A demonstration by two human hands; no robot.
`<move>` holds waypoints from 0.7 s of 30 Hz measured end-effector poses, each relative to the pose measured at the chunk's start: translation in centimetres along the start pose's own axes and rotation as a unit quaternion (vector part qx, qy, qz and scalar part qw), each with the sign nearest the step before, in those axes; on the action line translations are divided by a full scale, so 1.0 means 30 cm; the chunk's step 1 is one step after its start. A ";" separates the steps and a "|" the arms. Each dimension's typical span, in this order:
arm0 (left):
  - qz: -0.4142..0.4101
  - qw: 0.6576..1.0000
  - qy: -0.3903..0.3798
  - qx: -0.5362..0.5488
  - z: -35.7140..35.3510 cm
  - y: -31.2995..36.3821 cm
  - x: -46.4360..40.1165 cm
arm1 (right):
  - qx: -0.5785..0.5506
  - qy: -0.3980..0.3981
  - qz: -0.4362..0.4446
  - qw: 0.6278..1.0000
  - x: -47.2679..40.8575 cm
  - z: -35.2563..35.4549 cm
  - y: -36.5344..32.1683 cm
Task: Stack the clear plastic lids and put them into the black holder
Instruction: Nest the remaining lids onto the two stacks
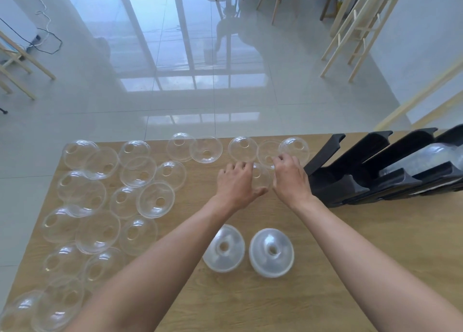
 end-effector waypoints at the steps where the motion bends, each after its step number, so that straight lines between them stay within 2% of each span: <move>1: 0.000 1.000 -0.005 -0.009 -0.008 0.003 -0.005 | 0.017 -0.004 -0.002 1.000 -0.008 -0.001 0.005; 4: 0.006 1.000 -0.014 -0.023 -0.022 -0.017 0.004 | 0.036 0.001 0.008 0.999 -0.006 0.002 0.017; 8: 0.012 1.000 -0.018 -0.020 -0.028 -0.085 0.062 | -0.025 0.034 0.038 0.998 0.067 0.023 0.014; 11: 0.021 1.000 -0.015 0.009 -0.020 -0.156 0.137 | -0.118 0.069 0.037 0.990 0.155 0.046 0.023; 14: 0.029 0.997 0.001 0.070 0.021 -0.217 0.225 | -0.269 0.096 -0.013 0.958 0.262 0.084 0.056; 16: 0.028 0.992 0.018 0.126 0.060 -0.246 0.287 | -0.389 0.091 -0.076 0.914 0.338 0.088 0.094; 17: 0.025 0.988 0.028 0.151 0.082 -0.257 0.321 | -0.459 0.082 -0.106 0.878 0.375 0.080 0.112; 21: -0.005 0.977 0.064 0.205 0.147 -0.256 0.474 | -0.690 0.022 -0.186 0.700 0.532 0.012 0.162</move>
Point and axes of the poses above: each hand's wrist, its own x-axis away from the middle knuckle, its own z-axis out of the back of the hand, y = z × x, the point moved 8 cm from there along -x, towards the middle knuckle, and after that the axes turned 9 degrees about -y, right-handed, at the moved point
